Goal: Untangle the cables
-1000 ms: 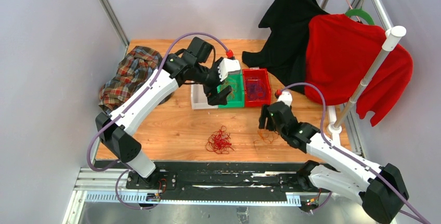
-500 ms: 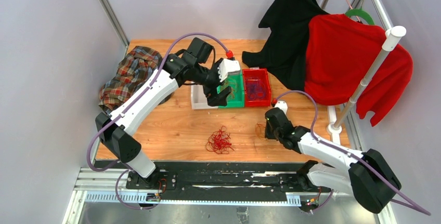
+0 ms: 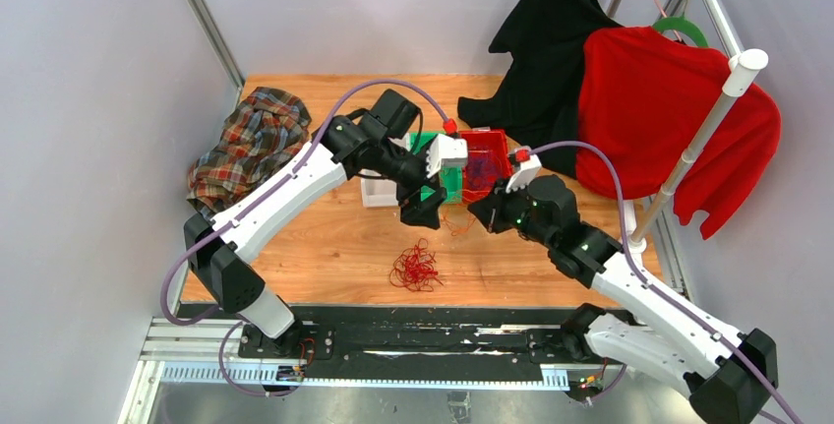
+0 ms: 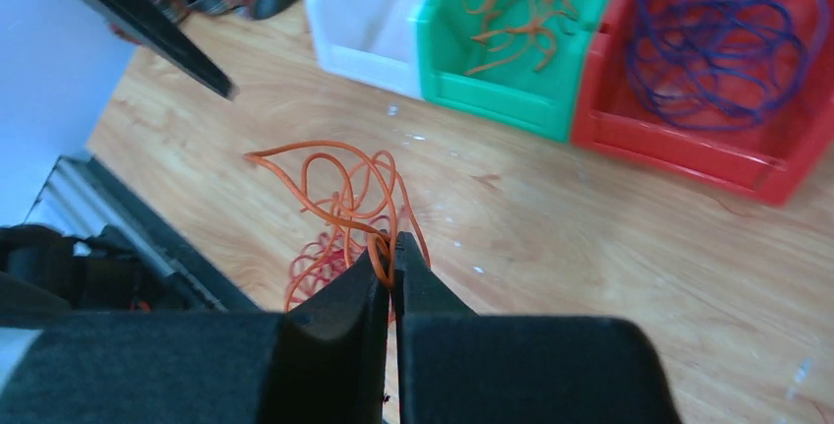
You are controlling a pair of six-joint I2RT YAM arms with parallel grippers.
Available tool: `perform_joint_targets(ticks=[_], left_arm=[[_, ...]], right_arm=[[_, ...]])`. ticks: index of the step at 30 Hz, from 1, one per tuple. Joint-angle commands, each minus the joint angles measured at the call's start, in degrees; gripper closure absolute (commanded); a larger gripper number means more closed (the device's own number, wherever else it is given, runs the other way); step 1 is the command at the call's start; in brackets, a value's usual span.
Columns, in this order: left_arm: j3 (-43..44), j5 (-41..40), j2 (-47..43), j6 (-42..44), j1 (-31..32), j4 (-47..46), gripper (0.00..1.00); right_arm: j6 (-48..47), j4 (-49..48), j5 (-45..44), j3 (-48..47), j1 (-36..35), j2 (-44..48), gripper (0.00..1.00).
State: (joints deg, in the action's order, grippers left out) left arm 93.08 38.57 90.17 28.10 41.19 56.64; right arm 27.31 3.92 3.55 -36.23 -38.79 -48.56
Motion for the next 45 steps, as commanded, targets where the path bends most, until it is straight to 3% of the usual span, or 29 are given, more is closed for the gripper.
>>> perform_joint_targets(ticks=[1, 5, 7, 10, 11, 12, 13, 17, 19, 21, 24, 29, 35, 45], left_arm=[[1.80, 1.37, -0.43, 1.79, 2.30, -0.04, 0.01], [1.92, 0.26, -0.28, 5.58, 3.07, -0.03, 0.05], [1.53, 0.46, -0.25, 6.37, 3.28, -0.04, 0.13], [1.34, 0.04, -0.37, 6.36, 3.37, -0.04, 0.34], [1.18, -0.15, -0.61, 6.42, 3.37, -0.04, 0.46], [0.82, -1.16, -0.92, 6.62, 3.38, -0.04, 0.66], [0.84, -1.70, -1.00, 6.57, 3.37, -0.04, 0.74], [2.25, -6.95, -1.33, 5.15, 3.37, -0.13, 0.98], [3.99, -10.17, -1.08, 3.41, 3.37, -0.13, 0.99], [6.36, -13.95, -0.70, 1.98, 3.37, -0.74, 0.99], [9.27, -21.85, -0.22, -1.07, 3.32, -3.89, 0.99], [11.08, -25.54, 0.18, -2.16, 1.56, -8.82, 0.99], [11.45, -29.67, 3.29, 0.09, 0.09, -12.39, 0.99], [12.52, -31.46, 13.25, 0.55, -3.66, -21.07, 0.99]], right_arm=[[-2.81, 3.00, 6.78, -5.02, -3.43, -2.48, 0.99], [-3.20, 1.92, 10.07, -7.43, -5.32, -5.48, 0.99], [-3.35, 1.19, 10.54, -8.39, -6.26, -6.70, 1.00], [-2.77, -0.63, 10.70, -8.89, -7.20, -7.60, 0.99], [-2.50, -1.34, 10.69, -8.90, -7.28, -7.78, 0.99], [-1.99, -2.53, 10.87, -8.75, -7.27, -8.03, 0.99], [-1.70, -2.72, 10.93, -8.77, -7.31, -8.21, 0.99], [-0.68, -2.36, 10.72, -8.95, -7.29, -8.26, 0.98], [-0.56, -1.64, 8.66, -8.49, -7.30, -8.00, 0.88], [-0.77, 0.24, 5.46, -8.18, -7.27, -7.85, 0.69], [-1.50, 2.03, -2.05, -7.22, -7.21, -6.70, 0.59], [-1.62, 2.97, -10.94, -3.73, -7.20, -3.90, 0.55], [-0.75, 4.66, -15.25, 0.09, -7.26, 1.37, 0.36], [-1.40, 11.08, -19.03, 1.68, -7.19, 8.51, 0.32]])
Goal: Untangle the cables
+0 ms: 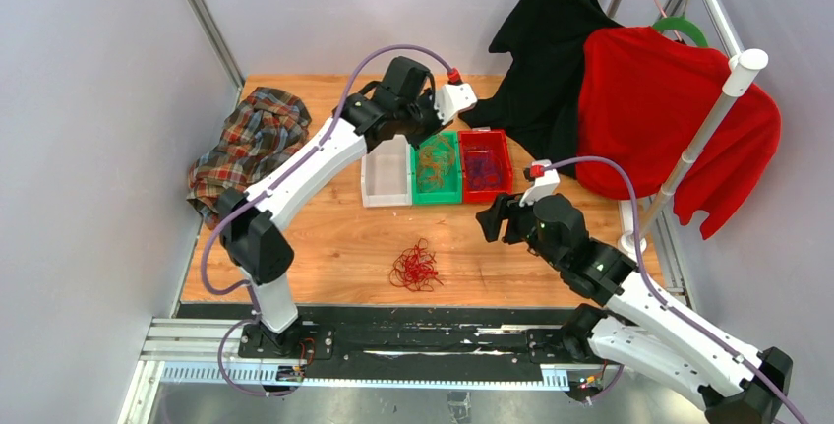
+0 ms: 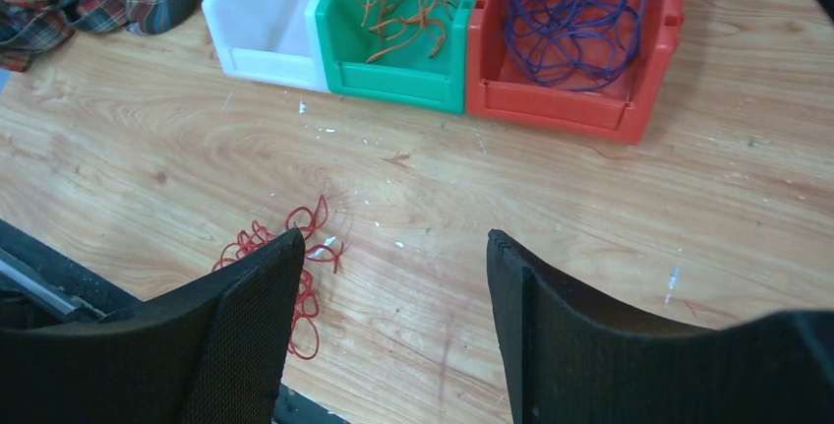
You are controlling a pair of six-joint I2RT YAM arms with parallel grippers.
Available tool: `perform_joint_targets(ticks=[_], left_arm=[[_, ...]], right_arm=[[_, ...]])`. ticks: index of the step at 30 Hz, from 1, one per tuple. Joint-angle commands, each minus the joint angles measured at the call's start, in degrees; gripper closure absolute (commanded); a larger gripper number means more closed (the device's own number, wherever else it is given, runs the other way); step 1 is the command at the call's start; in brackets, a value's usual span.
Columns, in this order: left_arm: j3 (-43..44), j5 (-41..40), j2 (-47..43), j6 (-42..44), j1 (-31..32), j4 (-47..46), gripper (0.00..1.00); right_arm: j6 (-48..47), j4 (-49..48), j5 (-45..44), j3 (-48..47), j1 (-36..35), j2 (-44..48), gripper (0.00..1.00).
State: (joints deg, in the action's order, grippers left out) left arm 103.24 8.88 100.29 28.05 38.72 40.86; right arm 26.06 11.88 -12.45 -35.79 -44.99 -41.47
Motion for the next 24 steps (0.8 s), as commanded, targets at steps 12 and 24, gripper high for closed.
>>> perform_joint_targets(ticks=[12, 24], left_arm=[[-7.29, -5.23, 9.64, 0.91, -1.59, -15.46, 0.99], [-5.92, -5.49, 13.72, -1.70, -1.63, -14.06, 0.43]], right_arm=[[1.10, 4.88, -7.93, 2.99, -1.04, 6.05, 0.30], [4.80, 0.16, -8.53, 7.07, -1.00, 6.26, 0.29]])
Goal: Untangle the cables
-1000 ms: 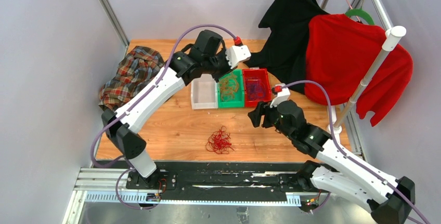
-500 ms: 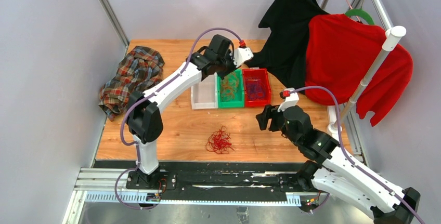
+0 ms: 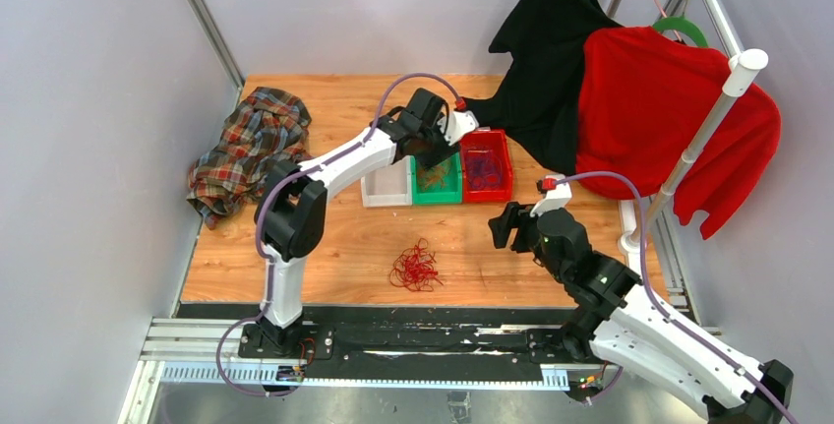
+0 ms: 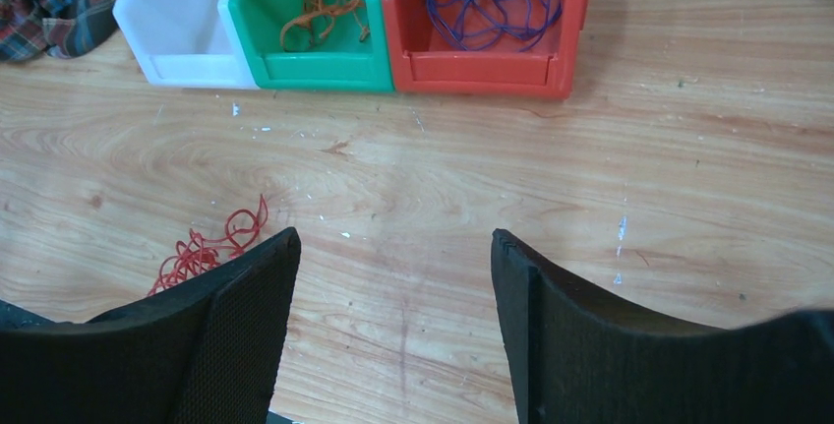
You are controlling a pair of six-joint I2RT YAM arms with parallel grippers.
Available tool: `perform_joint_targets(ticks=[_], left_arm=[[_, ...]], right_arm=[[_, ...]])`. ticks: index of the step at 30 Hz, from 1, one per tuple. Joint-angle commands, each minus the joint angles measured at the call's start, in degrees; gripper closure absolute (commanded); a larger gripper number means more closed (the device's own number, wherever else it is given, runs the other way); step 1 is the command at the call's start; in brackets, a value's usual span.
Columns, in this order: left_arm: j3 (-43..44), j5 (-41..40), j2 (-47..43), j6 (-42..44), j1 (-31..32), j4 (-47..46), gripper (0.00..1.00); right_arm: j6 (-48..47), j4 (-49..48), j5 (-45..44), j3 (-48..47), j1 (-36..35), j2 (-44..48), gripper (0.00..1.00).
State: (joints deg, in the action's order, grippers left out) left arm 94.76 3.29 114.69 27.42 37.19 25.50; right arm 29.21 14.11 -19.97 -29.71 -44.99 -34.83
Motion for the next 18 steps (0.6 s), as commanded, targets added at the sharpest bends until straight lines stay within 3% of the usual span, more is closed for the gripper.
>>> perform_joint_targets(ticks=[1, 3, 5, 11, 15, 18], left_arm=[[2.94, 0.35, -1.52, -0.81, -0.14, 2.54, 0.37], [3.59, 1.98, -3.55, -0.20, -0.34, 5.80, 0.25], [3.98, 4.66, -6.33, -0.17, -0.60, 8.93, 0.03], [1.32, 16.28, -16.87, 2.75, -1.06, 22.43, 0.02], [-13.68, 23.99, -27.10, 0.07, -1.00, 23.85, 0.01], [-22.51, 25.35, -31.69, -2.98, -0.98, 23.30, 0.03]], right_arm=[[1.53, -1.89, -0.88, 0.90, -1.01, -0.41, 0.29], [1.10, -1.89, -0.70, 1.05, -0.97, 0.01, 0.29], [0.55, -1.89, -0.59, 1.09, -0.99, 0.35, 0.29], [-1.92, -4.90, 7.95, 1.07, -1.07, -1.51, 0.29], [-1.87, -4.38, 10.35, 0.06, -1.14, -3.32, 0.29], [-2.38, -5.48, 11.53, -0.01, -1.25, -4.02, 0.30]])
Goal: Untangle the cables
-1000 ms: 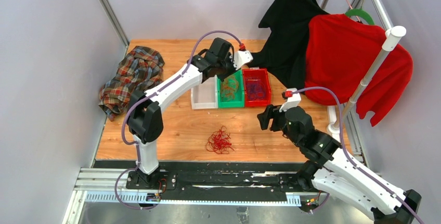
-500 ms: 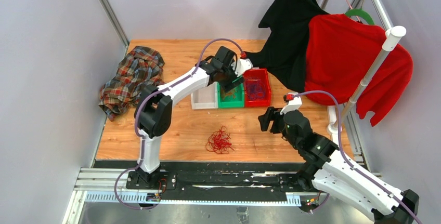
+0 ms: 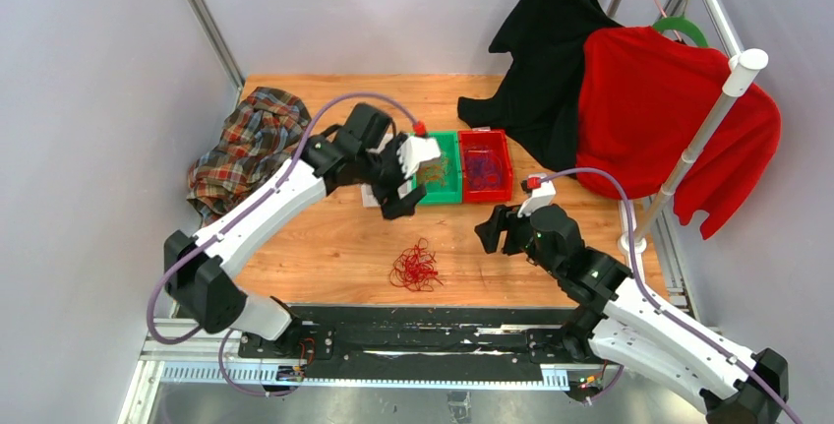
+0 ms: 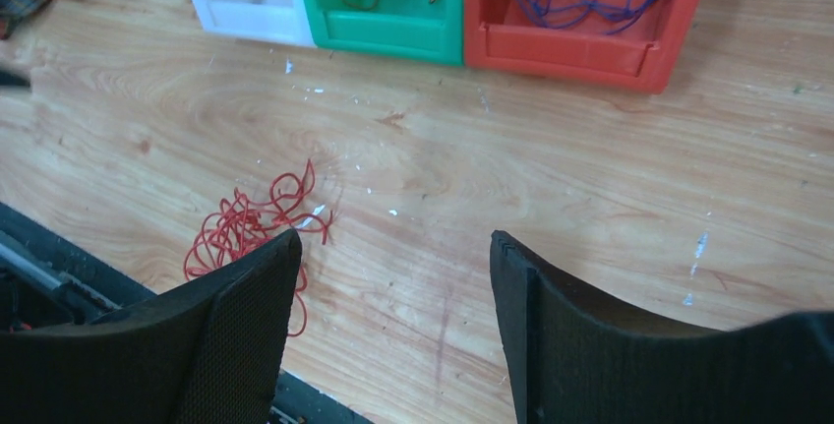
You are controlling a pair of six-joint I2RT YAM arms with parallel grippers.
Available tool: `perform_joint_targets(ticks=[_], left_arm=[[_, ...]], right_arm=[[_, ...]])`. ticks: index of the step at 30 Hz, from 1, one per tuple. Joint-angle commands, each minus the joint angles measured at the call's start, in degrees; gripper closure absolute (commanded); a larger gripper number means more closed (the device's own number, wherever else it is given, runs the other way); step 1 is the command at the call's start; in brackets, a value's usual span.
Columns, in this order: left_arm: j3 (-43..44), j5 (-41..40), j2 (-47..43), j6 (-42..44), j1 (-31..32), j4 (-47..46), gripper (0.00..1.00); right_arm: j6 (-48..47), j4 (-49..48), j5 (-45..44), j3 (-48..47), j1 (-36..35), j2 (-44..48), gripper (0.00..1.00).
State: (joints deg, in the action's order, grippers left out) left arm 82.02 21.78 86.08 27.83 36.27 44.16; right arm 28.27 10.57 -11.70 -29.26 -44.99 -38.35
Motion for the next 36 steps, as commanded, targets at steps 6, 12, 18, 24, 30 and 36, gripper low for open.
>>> perform_joint_targets(ticks=[6, 12, 18, 24, 30, 36], left_arm=[[-22.27, 5.32, -6.43, -5.99, 0.08, -3.01, 0.10], [-28.61, 1.64, -3.91, -5.11, 3.88, -11.15, 0.10], [-30.18, 2.31, -1.17, -7.52, 4.89, -16.75, 0.17], [-31.13, 3.81, 0.99, -8.98, 5.21, -20.66, 0.54], [-30.39, 3.72, -1.94, -7.55, 5.21, -18.47, 0.98], [-24.20, 6.45, -5.44, -7.66, 5.21, -10.53, 0.99]], right_arm=[[-1.52, -2.82, 4.30, -0.90, -1.53, -1.84, 0.35], [-1.27, -5.02, 4.50, 0.44, -2.74, -2.86, 0.37], [-1.56, -5.93, 5.09, 0.52, -3.30, -3.44, 0.38], [-2.98, -6.07, 7.17, 2.10, -3.56, -2.50, 0.39], [-2.70, -0.11, 6.99, 0.29, -4.69, 1.41, 0.40], [-3.97, 5.84, 8.90, -4.04, -6.78, 0.31, 0.35]])
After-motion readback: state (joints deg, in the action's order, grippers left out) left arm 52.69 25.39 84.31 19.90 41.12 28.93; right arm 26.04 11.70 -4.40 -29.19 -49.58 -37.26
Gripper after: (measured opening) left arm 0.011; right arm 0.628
